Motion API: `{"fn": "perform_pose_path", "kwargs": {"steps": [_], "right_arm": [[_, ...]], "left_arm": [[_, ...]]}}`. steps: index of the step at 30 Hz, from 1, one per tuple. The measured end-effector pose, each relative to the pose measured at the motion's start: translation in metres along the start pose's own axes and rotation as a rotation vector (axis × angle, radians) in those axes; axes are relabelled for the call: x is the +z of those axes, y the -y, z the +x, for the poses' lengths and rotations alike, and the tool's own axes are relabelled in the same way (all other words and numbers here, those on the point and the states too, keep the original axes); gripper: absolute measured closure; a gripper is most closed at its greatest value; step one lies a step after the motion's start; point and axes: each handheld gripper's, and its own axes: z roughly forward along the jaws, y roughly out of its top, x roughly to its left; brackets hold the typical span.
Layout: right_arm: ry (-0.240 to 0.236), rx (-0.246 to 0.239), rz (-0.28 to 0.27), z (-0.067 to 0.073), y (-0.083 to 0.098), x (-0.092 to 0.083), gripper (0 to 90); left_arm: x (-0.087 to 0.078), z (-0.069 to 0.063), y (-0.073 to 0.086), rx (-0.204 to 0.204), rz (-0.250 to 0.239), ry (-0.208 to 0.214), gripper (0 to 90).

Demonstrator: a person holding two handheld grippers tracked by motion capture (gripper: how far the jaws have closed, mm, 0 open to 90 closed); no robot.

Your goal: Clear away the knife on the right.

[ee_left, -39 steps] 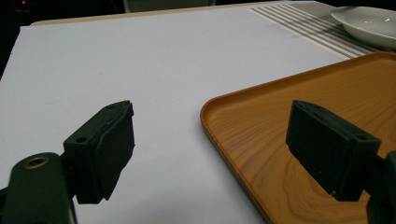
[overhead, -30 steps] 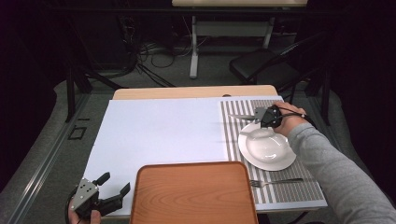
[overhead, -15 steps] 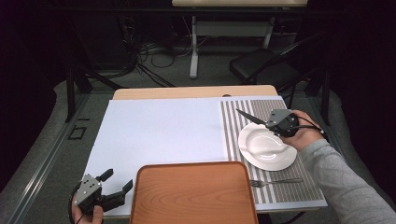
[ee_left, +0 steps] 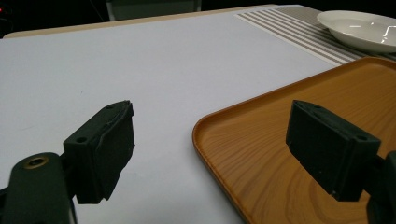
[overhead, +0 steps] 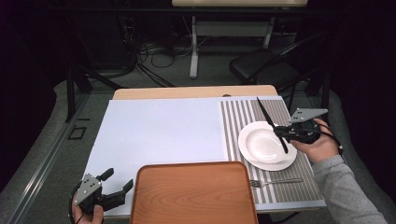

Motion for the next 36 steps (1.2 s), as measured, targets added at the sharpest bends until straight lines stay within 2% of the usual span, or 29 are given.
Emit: {"fn": "perform_pose_path", "kwargs": {"steps": [3, 5, 6, 8, 9, 10, 14, 18, 23, 25, 28, 32, 36], "right_arm": [[-0.039, 0.106, 0.009, 0.0, 0.007, -0.001, 80.0], [-0.043, 0.118, 0.002, 0.001, 0.01, -0.001, 80.2], [-0.056, 0.172, 0.018, 0.004, 0.016, -0.002, 80.3], [-0.065, 0.211, 0.021, 0.007, 0.021, -0.003, 80.3], [-0.065, 0.211, 0.021, 0.007, 0.021, -0.003, 80.3], [-0.064, 0.245, 0.03, 0.01, 0.024, -0.005, 80.3], [-0.041, 0.307, 0.057, 0.017, 0.031, -0.01, 80.3], [-0.061, 0.363, 0.06, 0.022, 0.037, -0.012, 80.4], [-0.057, 0.387, 0.063, 0.028, 0.042, -0.016, 80.4], [-0.069, 0.422, 0.064, 0.034, 0.044, -0.02, 80.4], [-0.078, 0.439, 0.065, 0.041, 0.044, -0.023, 80.4], [-0.126, 0.433, 0.075, 0.054, 0.044, -0.021, 80.4], [-0.138, 0.402, 0.099, 0.071, 0.039, -0.014, 80.3]], "left_arm": [[0.0, 0.0, 0.0, 0.001, 0.0, 0.0, 15.5], [-0.001, 0.0, 0.0, -0.001, 0.0, -0.001, 15.5], [-0.001, 0.001, 0.0, 0.001, 0.0, -0.003, 15.5], [-0.001, 0.001, 0.0, 0.0, -0.001, -0.004, 15.5], [-0.001, 0.001, 0.0, 0.0, -0.001, -0.004, 15.5], [-0.001, 0.001, 0.0, -0.002, -0.001, -0.003, 15.5], [-0.001, 0.0, 0.0, 0.003, -0.001, 0.0, 15.5], [-0.002, 0.001, 0.0, -0.001, -0.001, -0.002, 15.5], [-0.002, 0.0, 0.0, 0.0, -0.001, -0.002, 15.5], [-0.002, 0.0, 0.001, -0.002, 0.0, -0.001, 15.5], [-0.001, 0.0, 0.001, -0.003, -0.002, 0.0, 15.6], [-0.001, 0.0, 0.001, -0.005, -0.002, 0.001, 15.5], [-0.001, 0.0, 0.001, -0.004, -0.003, 0.002, 15.6]]}}
